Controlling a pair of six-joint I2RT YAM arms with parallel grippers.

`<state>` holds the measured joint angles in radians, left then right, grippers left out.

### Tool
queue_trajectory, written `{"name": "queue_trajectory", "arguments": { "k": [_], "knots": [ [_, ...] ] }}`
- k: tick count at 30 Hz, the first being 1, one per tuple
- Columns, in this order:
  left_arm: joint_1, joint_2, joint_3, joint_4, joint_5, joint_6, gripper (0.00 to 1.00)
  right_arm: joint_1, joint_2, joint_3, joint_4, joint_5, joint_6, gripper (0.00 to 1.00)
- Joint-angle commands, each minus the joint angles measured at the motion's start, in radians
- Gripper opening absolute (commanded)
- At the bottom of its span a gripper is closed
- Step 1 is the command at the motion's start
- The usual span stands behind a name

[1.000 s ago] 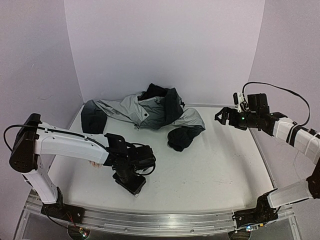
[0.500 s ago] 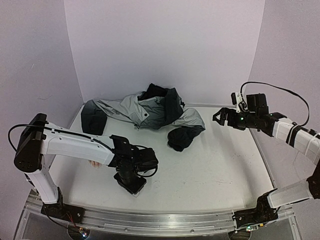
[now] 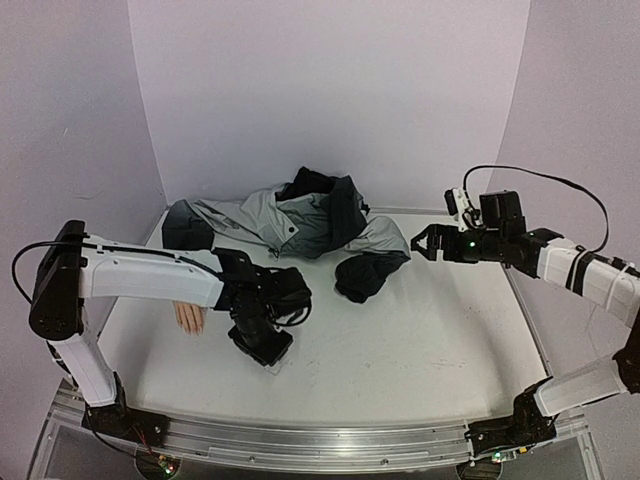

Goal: Paint the nails

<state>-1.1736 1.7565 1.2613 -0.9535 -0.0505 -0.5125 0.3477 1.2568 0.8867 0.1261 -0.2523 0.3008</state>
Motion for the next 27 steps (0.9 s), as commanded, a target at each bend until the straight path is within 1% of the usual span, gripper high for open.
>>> {"name": "queue_trajectory", "arguments": {
  "k": [1, 4, 8, 10, 13, 15, 18, 22, 25, 27],
  "knots": [
    [0.135, -0.11, 0.101, -0.013, 0.026, 0.051, 0.0, 0.053, 0.039, 0.01, 0.087, -0.044, -0.054, 0.98],
    [0.222, -0.131, 0.181, -0.014, 0.064, 0.077, 0.0, 0.115, 0.083, 0.024, 0.157, -0.096, -0.076, 0.98],
    [0.33, -0.122, 0.305, -0.013, 0.191, 0.105, 0.0, 0.233, 0.168, 0.058, 0.267, -0.173, -0.13, 0.98],
    [0.382, -0.111, 0.348, -0.013, 0.266, 0.102, 0.0, 0.288, 0.214, 0.066, 0.351, -0.225, -0.149, 0.98],
    [0.439, -0.108, 0.388, -0.013, 0.36, 0.087, 0.0, 0.34, 0.288, 0.05, 0.522, -0.314, -0.142, 0.93],
    [0.458, -0.108, 0.401, -0.014, 0.408, 0.082, 0.0, 0.367, 0.342, 0.059, 0.606, -0.351, -0.135, 0.91],
    [0.478, -0.108, 0.401, -0.015, 0.475, 0.069, 0.0, 0.423, 0.433, 0.128, 0.631, -0.373, -0.172, 0.85],
    [0.486, -0.116, 0.385, -0.017, 0.519, 0.045, 0.0, 0.49, 0.503, 0.198, 0.661, -0.331, -0.21, 0.82],
    [0.486, -0.123, 0.374, -0.017, 0.537, 0.036, 0.0, 0.517, 0.535, 0.204, 0.729, -0.293, -0.204, 0.81],
    [0.486, -0.131, 0.365, -0.016, 0.541, 0.034, 0.0, 0.522, 0.549, 0.203, 0.77, -0.279, -0.194, 0.77]
  ]
}}
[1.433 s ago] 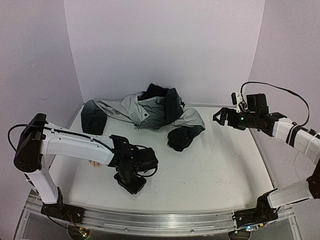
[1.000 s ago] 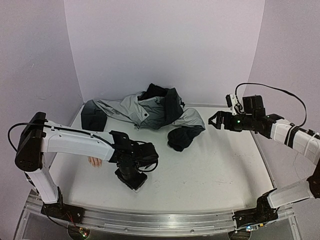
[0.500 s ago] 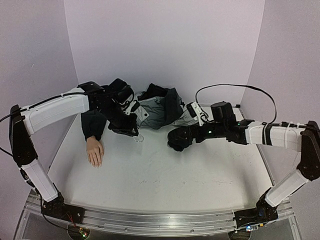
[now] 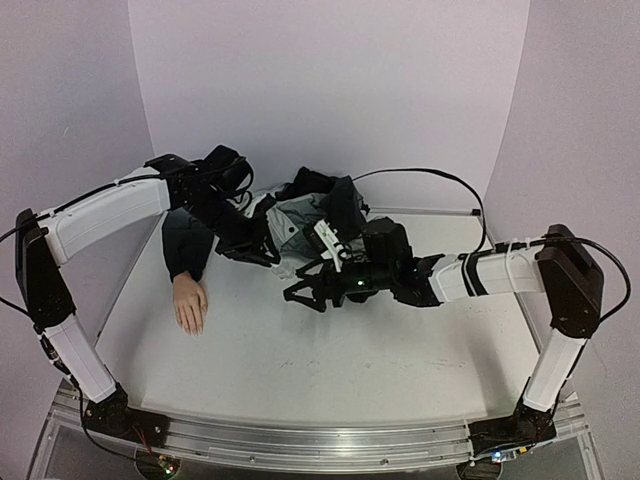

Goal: Paint the nails

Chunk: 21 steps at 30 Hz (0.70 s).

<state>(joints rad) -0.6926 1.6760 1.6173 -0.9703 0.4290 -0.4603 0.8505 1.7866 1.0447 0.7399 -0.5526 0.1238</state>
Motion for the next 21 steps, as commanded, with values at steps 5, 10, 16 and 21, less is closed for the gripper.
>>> {"name": "queue_trajectory", "arguments": {
  "k": [5, 10, 16, 21],
  "knots": [
    [0.005, -0.055, -0.009, -0.001, 0.093, -0.021, 0.0, 0.022, 0.042, 0.052, 0.214, 0.002, -0.023, 0.72],
    [0.005, -0.056, -0.015, 0.001, 0.106, -0.018, 0.0, 0.026, 0.071, 0.082, 0.214, -0.025, -0.041, 0.6],
    [0.005, -0.049, -0.023, 0.0, 0.123, -0.014, 0.0, 0.029, 0.088, 0.097, 0.226, -0.023, -0.037, 0.51],
    [0.009, -0.045, -0.022, 0.001, 0.129, -0.011, 0.0, 0.031, 0.105, 0.114, 0.227, -0.038, -0.034, 0.41]
  ]
}}
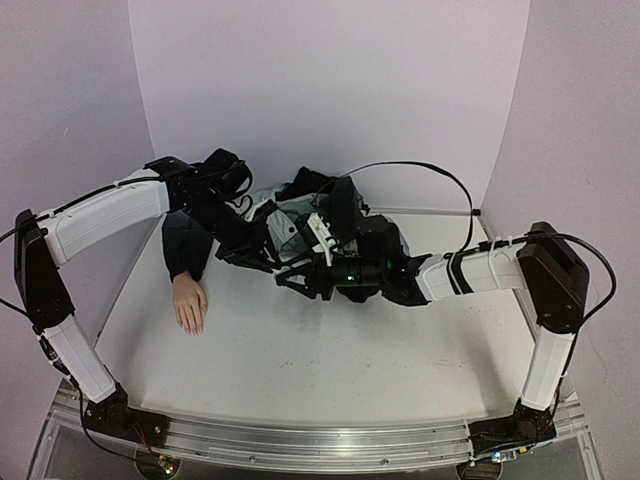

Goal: Paint the nails

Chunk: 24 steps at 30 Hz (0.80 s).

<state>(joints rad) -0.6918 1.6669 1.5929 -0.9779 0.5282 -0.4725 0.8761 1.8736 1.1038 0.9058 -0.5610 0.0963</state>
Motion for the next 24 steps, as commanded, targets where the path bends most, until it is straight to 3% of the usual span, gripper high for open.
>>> {"name": "queue_trajectory", "arguments": {
  "k": [1, 10, 17, 18, 20, 24],
  "knots": [
    [0.01, -0.036, 0.002, 0.008, 0.032, 0.002, 0.0, 0.008, 0.021, 0.058, 0.061, -0.033, -0.007, 0.39],
    [0.018, -0.045, -0.004, 0.008, 0.036, 0.002, 0.0, 0.011, 0.039, 0.073, 0.058, -0.042, -0.007, 0.41],
    [0.021, -0.049, -0.003, 0.009, 0.044, 0.004, 0.01, 0.011, 0.036, 0.086, 0.062, -0.045, 0.016, 0.07],
    [0.021, -0.051, 0.001, 0.01, 0.046, 0.007, 0.04, 0.011, 0.034, 0.089, 0.063, -0.04, 0.03, 0.0],
    [0.021, -0.059, 0.01, 0.011, 0.043, 0.017, 0.15, 0.011, 0.026, 0.089, 0.064, -0.032, 0.042, 0.0],
    [0.023, -0.118, 0.018, 0.036, -0.002, 0.055, 0.49, 0.01, -0.018, 0.07, 0.081, -0.025, 0.073, 0.0]
  ]
}}
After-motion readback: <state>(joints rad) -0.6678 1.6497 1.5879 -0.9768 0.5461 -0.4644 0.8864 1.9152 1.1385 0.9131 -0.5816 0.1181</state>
